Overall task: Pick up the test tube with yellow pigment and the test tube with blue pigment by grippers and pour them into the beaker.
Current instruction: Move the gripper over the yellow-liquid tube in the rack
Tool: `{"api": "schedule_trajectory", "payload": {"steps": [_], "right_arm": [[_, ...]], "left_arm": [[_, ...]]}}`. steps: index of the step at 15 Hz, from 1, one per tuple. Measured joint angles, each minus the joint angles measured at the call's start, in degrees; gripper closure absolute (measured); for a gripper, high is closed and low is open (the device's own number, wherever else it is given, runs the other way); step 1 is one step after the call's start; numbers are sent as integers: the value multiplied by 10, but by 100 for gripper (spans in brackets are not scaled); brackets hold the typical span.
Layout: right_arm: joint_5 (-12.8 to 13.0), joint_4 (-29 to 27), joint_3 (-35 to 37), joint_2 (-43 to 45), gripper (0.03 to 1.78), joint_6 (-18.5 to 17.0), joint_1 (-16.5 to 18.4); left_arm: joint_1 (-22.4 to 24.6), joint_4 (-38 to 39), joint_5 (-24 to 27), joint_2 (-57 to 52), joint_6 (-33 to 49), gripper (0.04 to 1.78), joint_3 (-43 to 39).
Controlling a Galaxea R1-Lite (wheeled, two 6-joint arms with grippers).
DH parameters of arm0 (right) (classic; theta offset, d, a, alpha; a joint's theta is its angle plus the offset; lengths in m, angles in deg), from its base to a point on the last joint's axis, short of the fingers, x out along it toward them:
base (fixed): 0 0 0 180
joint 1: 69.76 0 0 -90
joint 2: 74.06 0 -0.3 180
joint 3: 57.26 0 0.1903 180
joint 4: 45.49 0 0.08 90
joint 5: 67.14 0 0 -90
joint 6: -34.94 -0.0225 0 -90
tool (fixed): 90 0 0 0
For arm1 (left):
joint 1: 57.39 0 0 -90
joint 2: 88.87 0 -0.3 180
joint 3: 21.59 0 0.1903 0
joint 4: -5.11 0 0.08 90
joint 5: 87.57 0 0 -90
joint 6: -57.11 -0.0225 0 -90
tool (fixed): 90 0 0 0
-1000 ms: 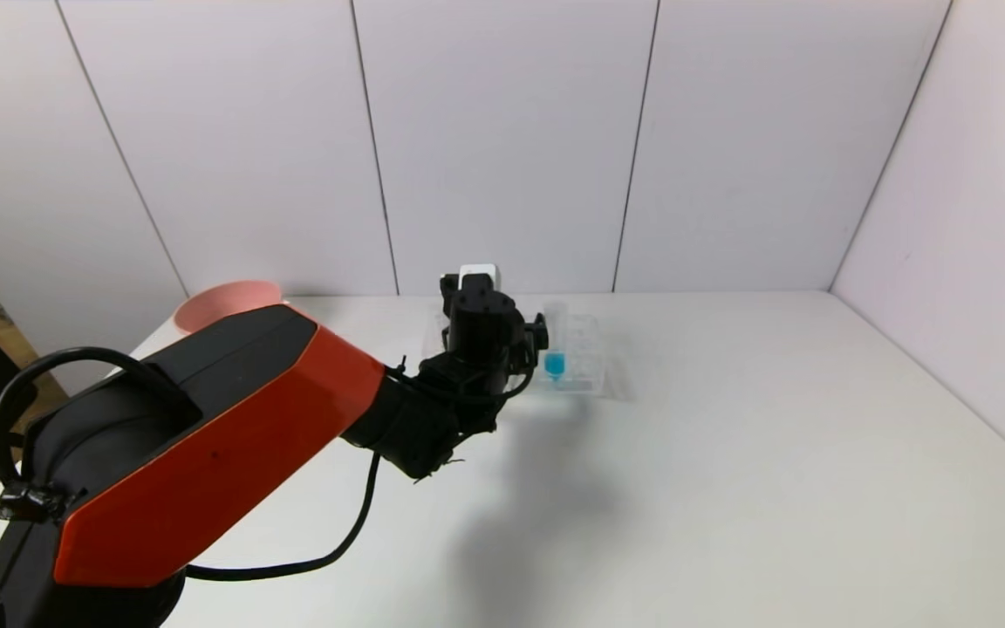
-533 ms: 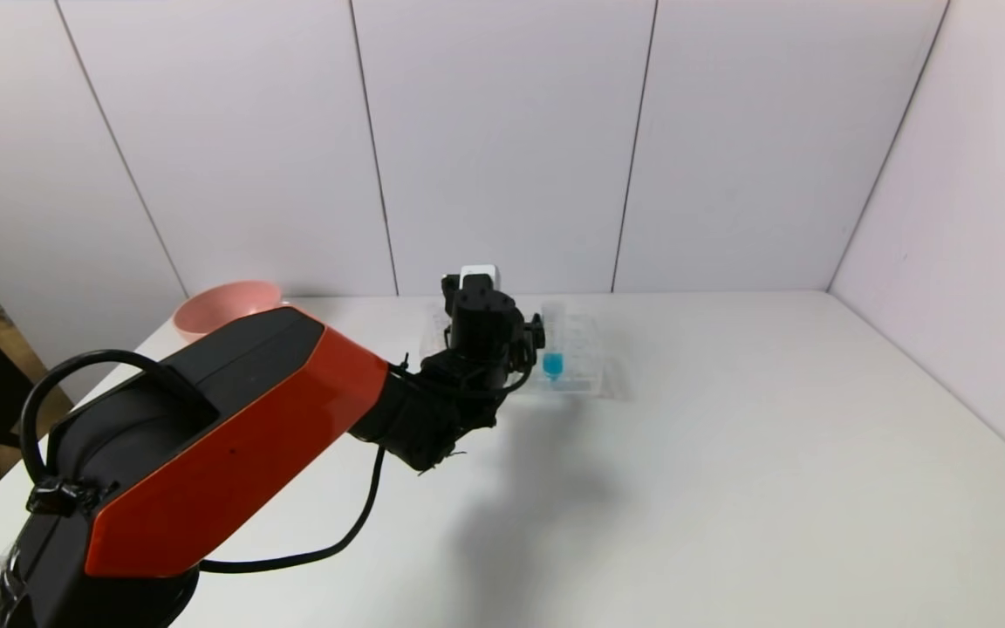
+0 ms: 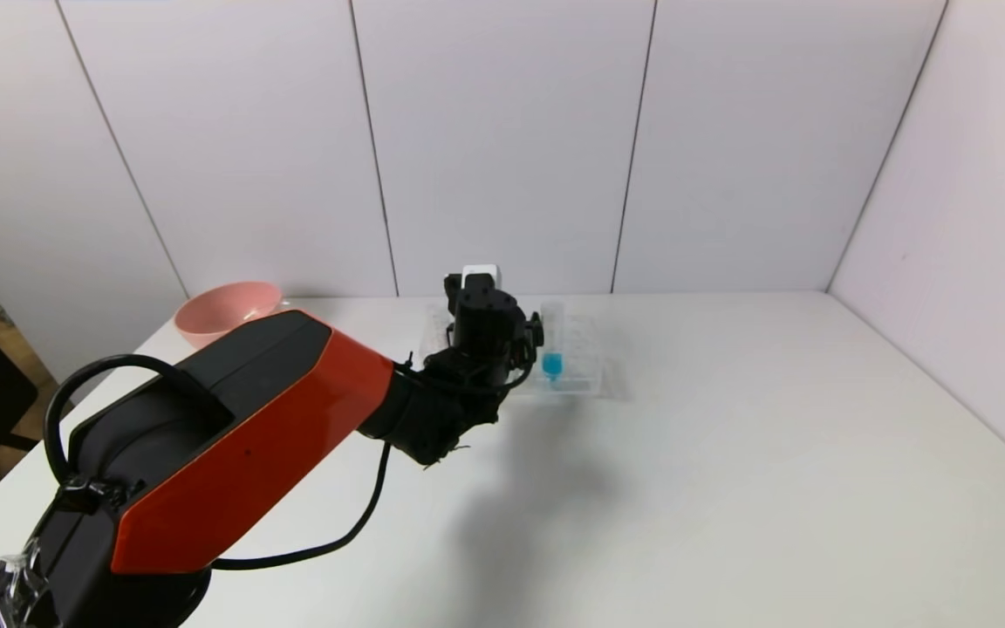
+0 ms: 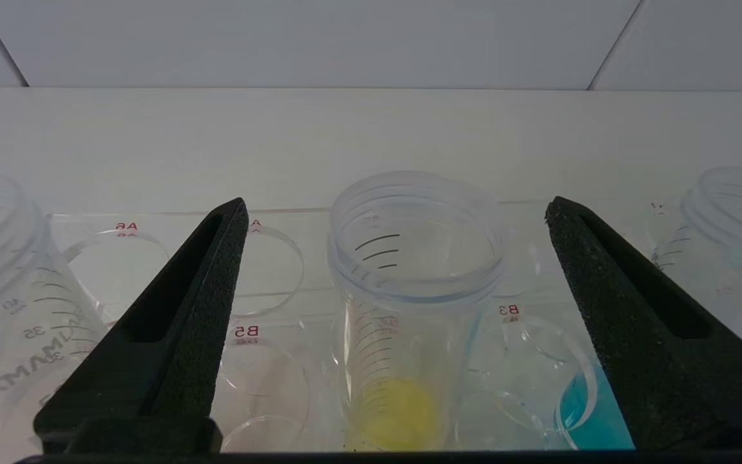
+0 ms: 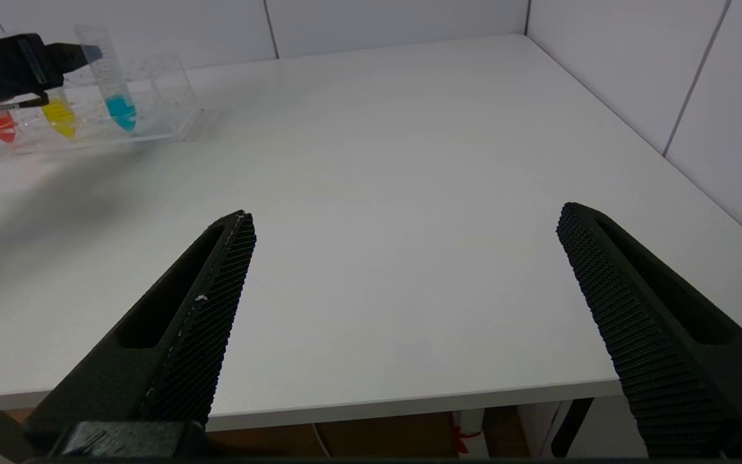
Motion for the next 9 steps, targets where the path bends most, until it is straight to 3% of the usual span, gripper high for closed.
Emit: {"api": "schedule_trajectory", "payload": {"steps": [3, 5, 9], "right_arm": [[0, 0, 0, 0, 10, 0, 0], [0, 0, 0, 0, 10, 0, 0], [0, 0, 0, 0, 10, 0, 0]], "left_arm": [[0, -4, -1, 4, -1, 25, 2], [1, -6, -2, 6, 0, 38, 3], [2, -8, -4, 6, 1, 92, 4]]}}
